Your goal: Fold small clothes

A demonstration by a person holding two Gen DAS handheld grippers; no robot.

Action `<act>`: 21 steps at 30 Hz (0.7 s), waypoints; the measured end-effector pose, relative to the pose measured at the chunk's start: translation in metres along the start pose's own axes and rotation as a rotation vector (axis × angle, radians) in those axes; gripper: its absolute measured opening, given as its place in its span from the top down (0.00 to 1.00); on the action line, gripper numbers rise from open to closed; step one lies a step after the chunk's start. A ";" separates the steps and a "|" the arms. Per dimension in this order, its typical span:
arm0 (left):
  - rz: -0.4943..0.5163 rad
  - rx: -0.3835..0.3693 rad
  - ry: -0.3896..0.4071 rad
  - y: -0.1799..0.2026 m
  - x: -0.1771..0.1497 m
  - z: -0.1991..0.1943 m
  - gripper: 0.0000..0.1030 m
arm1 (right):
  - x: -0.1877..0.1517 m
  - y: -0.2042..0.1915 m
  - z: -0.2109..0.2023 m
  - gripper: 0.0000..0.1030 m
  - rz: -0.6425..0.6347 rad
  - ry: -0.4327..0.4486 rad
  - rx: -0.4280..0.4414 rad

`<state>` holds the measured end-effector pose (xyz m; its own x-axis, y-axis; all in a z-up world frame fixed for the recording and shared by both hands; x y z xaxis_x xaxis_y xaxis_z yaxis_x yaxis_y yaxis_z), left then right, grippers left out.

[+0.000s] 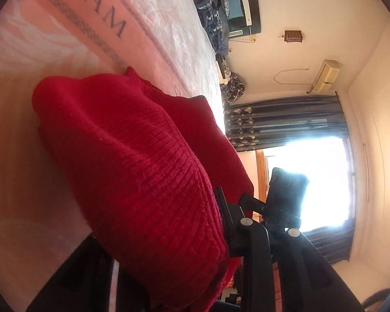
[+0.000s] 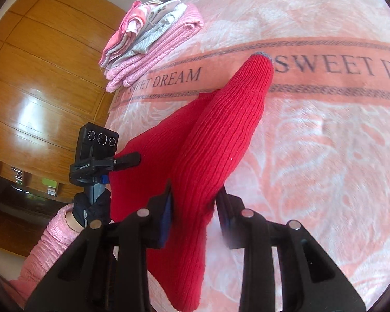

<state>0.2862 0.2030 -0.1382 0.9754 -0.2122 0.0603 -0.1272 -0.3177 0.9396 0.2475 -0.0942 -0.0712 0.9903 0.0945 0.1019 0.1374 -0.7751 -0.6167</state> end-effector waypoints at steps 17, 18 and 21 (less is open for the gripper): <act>0.110 0.303 -0.109 0.010 -0.063 0.074 0.35 | -0.099 0.101 0.022 0.48 0.099 -0.062 0.094; 0.115 0.321 -0.111 0.013 -0.066 0.076 0.34 | -0.104 0.101 0.025 0.48 0.095 -0.078 0.097; 0.124 0.345 -0.099 0.018 -0.076 0.078 0.34 | -0.120 0.097 0.034 0.53 0.067 -0.102 0.124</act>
<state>0.1958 0.1419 -0.1523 0.9289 -0.3514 0.1173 -0.3125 -0.5734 0.7573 0.1431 -0.1593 -0.1695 0.9934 0.1128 -0.0183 0.0663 -0.6995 -0.7115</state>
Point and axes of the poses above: each gripper's, at about its wrist camera, not at the fingertips, and z roughly the way its jaws point, y to its right, x to its top, the point moved 1 cm from there along z, roughly the way its jaws point, and after that the axes turned 13 degrees about -y, right-handed, at the moved point
